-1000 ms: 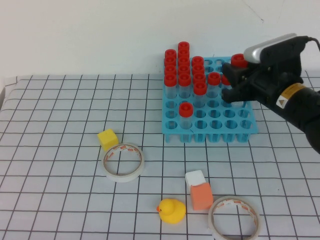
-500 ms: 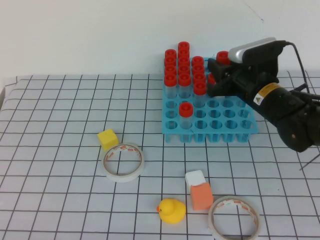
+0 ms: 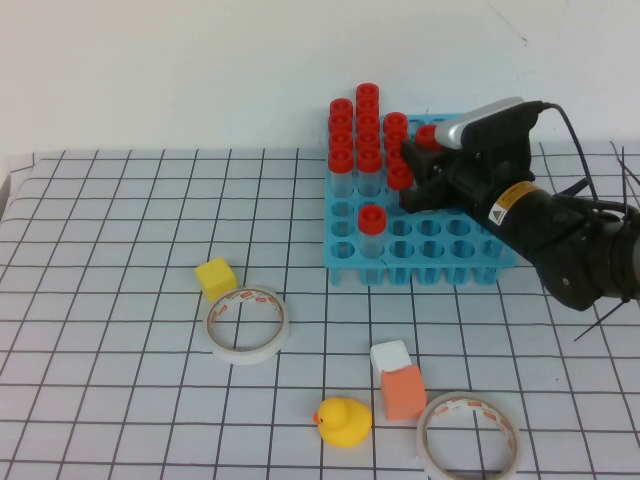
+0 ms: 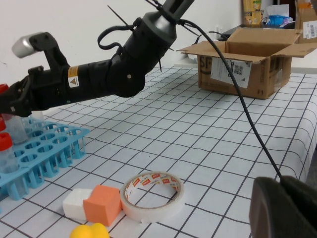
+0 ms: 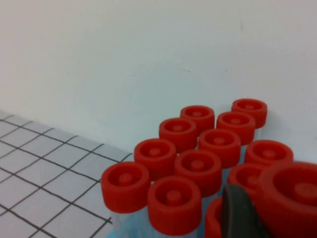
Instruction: Place the test tubes
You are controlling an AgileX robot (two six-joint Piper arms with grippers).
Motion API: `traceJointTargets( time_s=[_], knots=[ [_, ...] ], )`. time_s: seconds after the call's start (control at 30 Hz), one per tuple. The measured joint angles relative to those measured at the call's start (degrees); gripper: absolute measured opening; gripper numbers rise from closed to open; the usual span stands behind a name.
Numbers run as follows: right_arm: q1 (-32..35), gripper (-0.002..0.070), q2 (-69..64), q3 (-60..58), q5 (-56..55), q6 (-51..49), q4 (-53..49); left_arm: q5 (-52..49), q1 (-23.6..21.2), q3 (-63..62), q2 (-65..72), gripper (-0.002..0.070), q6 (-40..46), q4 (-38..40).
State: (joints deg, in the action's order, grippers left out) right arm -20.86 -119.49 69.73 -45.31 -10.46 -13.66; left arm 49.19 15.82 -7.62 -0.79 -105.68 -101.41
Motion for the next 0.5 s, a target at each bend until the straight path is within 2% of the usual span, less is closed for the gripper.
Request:
traceJointTargets(
  time_s=[0.5],
  knots=[
    [0.0,0.0265,-2.3,0.1,-3.9,0.3,0.1,0.0,0.0,0.0,0.0,-0.0001,0.0,0.0]
  ],
)
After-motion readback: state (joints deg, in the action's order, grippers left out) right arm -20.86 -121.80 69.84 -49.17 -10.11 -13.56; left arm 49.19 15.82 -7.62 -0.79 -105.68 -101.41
